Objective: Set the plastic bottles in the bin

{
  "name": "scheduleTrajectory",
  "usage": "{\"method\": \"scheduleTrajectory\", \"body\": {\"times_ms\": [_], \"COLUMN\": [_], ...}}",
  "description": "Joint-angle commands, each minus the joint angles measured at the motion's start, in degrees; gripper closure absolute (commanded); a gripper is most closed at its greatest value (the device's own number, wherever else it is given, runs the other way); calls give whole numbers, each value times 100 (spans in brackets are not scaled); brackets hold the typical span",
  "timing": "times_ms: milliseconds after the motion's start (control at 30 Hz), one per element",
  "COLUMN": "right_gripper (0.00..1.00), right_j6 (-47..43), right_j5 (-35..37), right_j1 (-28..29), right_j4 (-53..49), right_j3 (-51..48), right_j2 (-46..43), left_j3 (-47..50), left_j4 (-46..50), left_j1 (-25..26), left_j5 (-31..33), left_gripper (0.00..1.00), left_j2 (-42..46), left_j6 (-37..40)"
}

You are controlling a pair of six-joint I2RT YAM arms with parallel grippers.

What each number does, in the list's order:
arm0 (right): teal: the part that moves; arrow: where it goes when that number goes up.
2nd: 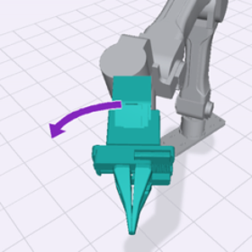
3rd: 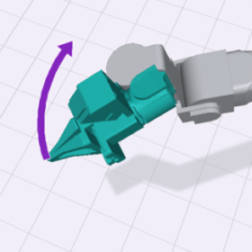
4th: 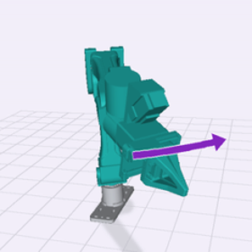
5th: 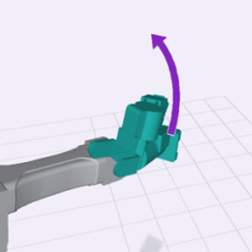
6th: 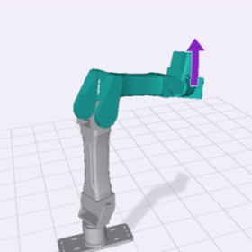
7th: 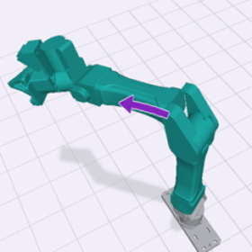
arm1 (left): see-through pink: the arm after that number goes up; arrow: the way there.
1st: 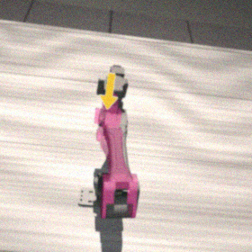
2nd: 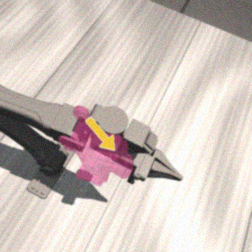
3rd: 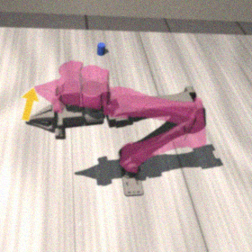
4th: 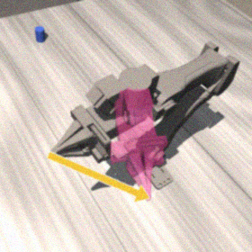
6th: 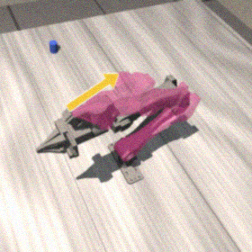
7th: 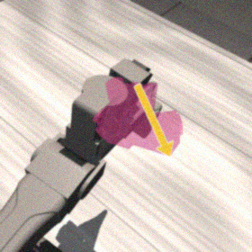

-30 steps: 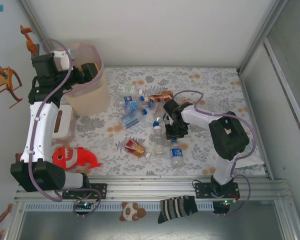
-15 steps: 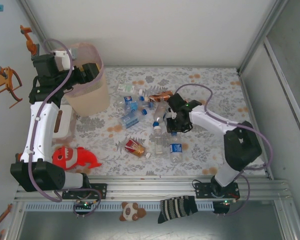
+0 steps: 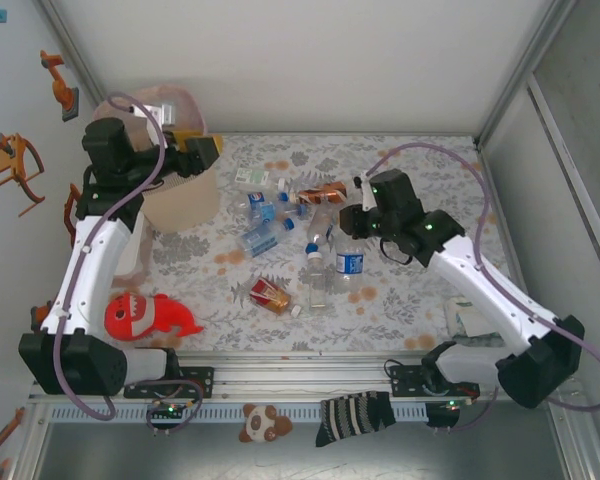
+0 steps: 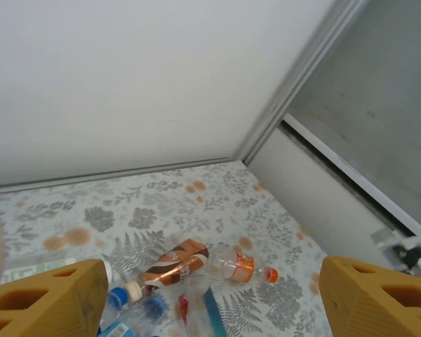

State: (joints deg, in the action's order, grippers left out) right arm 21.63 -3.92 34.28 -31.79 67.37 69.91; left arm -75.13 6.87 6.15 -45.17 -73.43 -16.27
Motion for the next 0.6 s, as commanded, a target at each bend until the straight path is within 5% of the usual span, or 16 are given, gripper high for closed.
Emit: {"method": "scheduleTrajectory", "body": {"times_ms": [0, 300, 567], "right_gripper": [77, 83, 92], "right_j6": [-316, -1146, -1339], "right_j5": [-171, -1137, -1781], "right_j1": [35, 35, 35], "right_j4": [768, 2704, 3360], "right_j3": [184, -225, 59], "right_j2": [-399, -1238, -1206], "left_j3": [232, 191, -157], "left_j4": [-923, -759, -486], "left_j1": [216, 1140, 2126], "left_j5": [-528, -998, -1727], "left_gripper": [22, 20, 12], "left_j2": [266, 110, -174], "left_j6": [186, 937, 1592]}}
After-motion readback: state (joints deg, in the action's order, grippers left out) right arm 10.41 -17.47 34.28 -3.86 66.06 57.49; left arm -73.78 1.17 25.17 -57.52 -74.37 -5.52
